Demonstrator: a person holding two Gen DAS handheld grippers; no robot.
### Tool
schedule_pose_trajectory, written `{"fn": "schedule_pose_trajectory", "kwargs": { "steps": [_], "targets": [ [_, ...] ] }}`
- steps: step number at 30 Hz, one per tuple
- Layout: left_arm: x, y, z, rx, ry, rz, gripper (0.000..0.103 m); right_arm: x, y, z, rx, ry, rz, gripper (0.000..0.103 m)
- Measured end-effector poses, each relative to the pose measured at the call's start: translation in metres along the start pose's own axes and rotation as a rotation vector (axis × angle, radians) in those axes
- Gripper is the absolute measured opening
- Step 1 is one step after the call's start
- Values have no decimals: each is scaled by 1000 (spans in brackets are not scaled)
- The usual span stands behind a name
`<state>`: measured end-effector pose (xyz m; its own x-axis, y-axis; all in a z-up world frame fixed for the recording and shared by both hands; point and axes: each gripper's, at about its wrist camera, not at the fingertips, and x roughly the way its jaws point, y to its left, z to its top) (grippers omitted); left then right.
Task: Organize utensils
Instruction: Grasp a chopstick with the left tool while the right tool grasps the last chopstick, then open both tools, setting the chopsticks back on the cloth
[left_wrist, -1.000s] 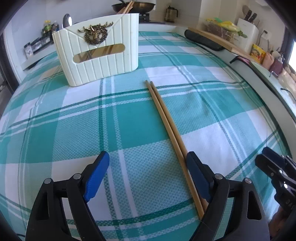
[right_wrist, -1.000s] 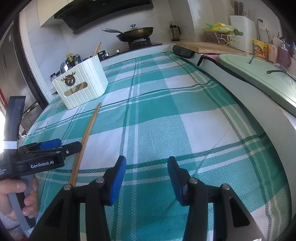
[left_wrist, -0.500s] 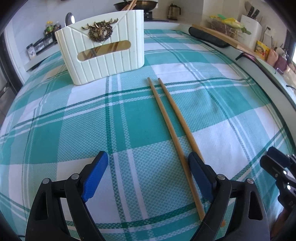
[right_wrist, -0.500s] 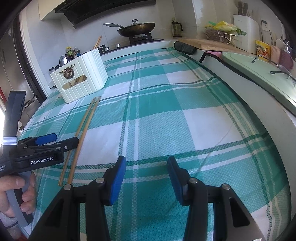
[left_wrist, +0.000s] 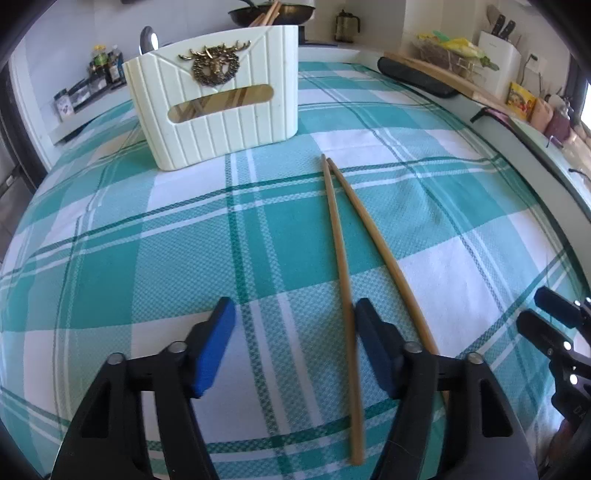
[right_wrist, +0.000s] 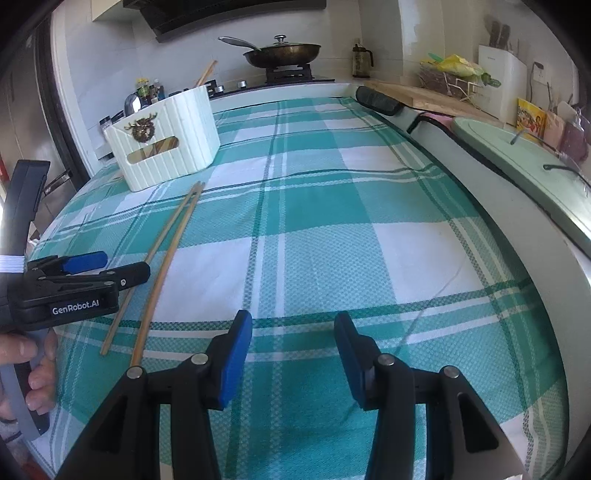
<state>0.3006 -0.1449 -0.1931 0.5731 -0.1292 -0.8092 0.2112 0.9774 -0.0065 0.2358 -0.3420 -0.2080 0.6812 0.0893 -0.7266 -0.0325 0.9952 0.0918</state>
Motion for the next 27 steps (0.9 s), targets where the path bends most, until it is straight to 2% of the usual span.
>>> {"fn": "schedule_pose_trajectory", "kwargs": {
  "steps": [2, 3, 4, 5, 10, 14, 16, 18, 20, 27],
  "targets": [
    [-4, 11, -1, -16, -4, -15, 29, -4, 13, 4, -14, -2, 63, 47],
    [-6, 18, -2, -33, -2, -27, 21, -5, 21, 6, -23, 0, 98, 47],
    [-7, 25, -3, -51, 6, -33, 8, -5, 29, 8, -35, 2, 125, 47],
    [-8, 30, -5, -65, 10, -36, 5, -5, 38, 10, -53, 4, 149, 47],
    [-16, 66, -15, -134, 19, -11, 5, 7, 79, 18, -153, 44, 188, 47],
    [-26, 91, -27, -166, 37, 19, 5, 26, 107, 18, -254, 102, 165, 47],
    [-31, 104, -34, -178, 45, 23, 5, 34, 115, 16, -283, 115, 134, 42],
    [-38, 114, -42, -181, 51, 30, 5, 35, 117, 15, -298, 94, 88, 20],
    [-42, 121, -49, -176, 56, 36, 6, 35, 112, 17, -290, 93, 68, 10],
    [-66, 137, -80, -143, 67, 71, 7, 18, 68, 7, -211, 107, -42, 8]
  ]
}}
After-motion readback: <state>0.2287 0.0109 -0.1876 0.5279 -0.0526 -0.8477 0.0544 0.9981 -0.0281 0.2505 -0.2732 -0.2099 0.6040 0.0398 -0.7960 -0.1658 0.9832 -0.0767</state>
